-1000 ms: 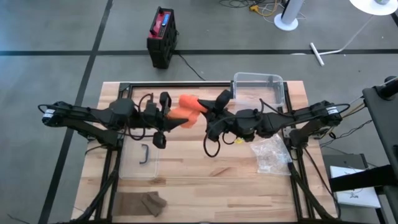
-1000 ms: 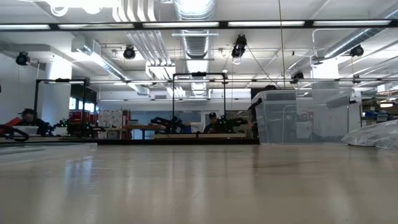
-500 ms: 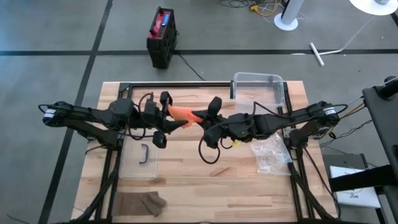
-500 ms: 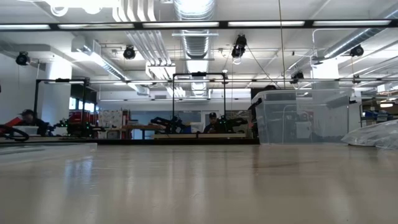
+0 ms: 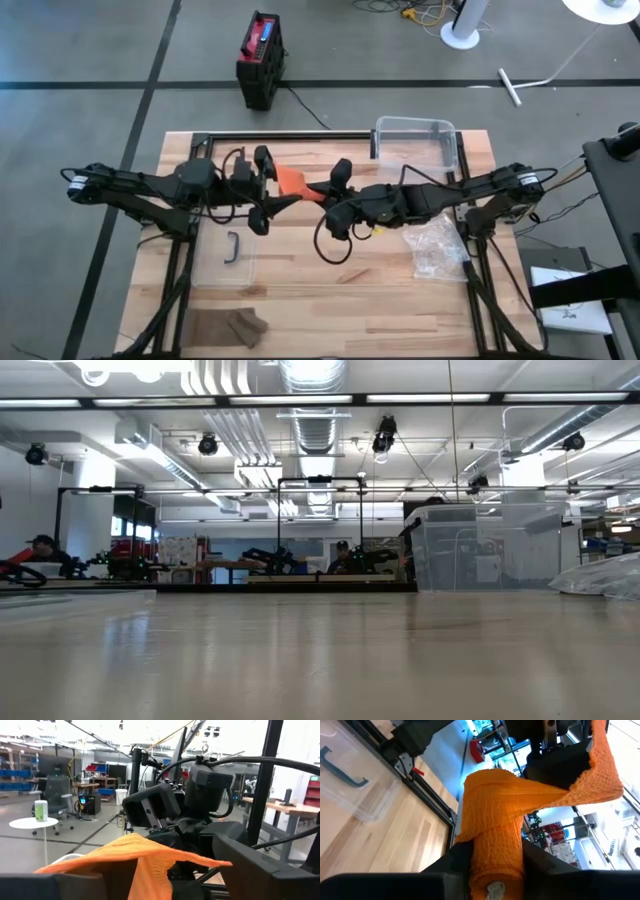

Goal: Roll bandage
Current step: Roll the orange bandage

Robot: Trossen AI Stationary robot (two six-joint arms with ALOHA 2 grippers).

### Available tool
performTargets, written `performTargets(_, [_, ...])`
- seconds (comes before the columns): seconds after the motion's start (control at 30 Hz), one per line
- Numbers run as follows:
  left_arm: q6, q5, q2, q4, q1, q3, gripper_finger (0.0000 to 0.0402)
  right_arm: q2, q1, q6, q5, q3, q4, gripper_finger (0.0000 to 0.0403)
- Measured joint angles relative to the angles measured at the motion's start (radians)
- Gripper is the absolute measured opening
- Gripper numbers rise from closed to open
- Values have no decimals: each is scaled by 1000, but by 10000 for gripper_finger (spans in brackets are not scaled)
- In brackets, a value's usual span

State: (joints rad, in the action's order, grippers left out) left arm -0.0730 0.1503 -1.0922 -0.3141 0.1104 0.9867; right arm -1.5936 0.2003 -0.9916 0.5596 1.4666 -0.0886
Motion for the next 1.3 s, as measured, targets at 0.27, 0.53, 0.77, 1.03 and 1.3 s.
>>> performTargets(0.27, [-24,38,-9,-6,-2,0,279,0,-7,0,-37,0,-2,101])
performTargets(0.53, [-13,85,-23,4,-13,0,294,1,5,-13,-57,0,-7,96])
performTargets(0.77, [-5,7,-36,19,-14,0,299,1,7,-13,-71,0,-9,99])
performTargets(1.03, [143,27,-27,182,-15,1,278,0,7,-13,-72,-1,-24,98])
performTargets(1.3, [351,30,-12,227,5,1,262,0,5,5,-70,-1,-57,95])
